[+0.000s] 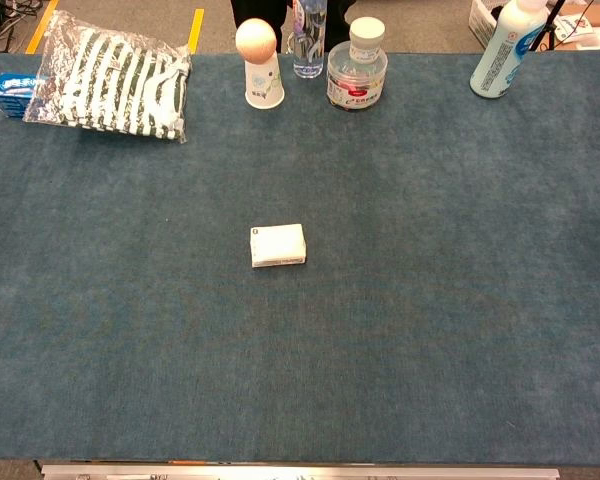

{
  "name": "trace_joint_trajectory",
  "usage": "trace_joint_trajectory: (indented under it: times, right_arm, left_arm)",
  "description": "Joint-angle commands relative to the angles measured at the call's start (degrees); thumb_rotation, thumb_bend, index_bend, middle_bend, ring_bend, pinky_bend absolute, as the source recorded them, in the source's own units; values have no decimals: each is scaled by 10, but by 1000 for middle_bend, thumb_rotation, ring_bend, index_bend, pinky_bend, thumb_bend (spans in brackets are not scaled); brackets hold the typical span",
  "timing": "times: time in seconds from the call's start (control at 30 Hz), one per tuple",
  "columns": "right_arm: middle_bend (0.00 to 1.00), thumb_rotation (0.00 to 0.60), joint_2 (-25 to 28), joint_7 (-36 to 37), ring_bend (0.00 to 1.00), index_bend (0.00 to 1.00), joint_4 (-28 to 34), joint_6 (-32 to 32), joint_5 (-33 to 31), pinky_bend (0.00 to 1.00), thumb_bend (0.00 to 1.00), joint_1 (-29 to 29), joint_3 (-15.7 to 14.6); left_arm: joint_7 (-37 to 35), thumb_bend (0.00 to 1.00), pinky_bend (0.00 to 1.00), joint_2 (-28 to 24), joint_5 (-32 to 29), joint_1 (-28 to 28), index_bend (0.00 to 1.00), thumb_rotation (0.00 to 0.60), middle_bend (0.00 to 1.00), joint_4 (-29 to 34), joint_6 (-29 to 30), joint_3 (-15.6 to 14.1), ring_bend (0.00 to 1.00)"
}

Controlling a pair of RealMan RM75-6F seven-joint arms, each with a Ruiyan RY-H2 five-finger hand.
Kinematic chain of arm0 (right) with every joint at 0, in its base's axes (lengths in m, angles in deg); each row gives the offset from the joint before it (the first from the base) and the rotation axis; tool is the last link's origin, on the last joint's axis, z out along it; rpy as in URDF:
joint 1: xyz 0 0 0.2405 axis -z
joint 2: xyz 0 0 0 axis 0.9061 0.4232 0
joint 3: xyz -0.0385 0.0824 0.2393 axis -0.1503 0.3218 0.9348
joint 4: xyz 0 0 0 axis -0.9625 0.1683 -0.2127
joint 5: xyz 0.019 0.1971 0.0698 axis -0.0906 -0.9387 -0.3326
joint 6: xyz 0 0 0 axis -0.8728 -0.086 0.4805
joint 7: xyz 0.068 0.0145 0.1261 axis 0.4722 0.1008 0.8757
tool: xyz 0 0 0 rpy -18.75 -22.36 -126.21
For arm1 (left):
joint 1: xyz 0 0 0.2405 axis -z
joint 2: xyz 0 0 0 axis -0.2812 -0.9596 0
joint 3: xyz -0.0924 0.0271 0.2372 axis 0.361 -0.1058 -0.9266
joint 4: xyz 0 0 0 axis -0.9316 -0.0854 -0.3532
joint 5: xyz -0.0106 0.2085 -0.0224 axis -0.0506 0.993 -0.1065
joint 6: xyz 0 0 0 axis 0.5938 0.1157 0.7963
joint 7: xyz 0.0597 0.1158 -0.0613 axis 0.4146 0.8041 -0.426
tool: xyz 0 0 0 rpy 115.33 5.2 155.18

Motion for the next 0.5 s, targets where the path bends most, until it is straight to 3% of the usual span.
trace_joint_trajectory:
  times: [0.03,0.5]
  right_arm:
    - [422,600,-1,2,331,394,-2,6,1,335,0,-3,0]
    - [422,600,-17,-23,331,394,8,25,-12,335,0,-6,2]
  left_arm:
    - [3,5,495,-2,0,-3,609,600,587,4,4,1,388]
    - [5,5,496,-7,3,-8,609,600,589,12,10,-1,388]
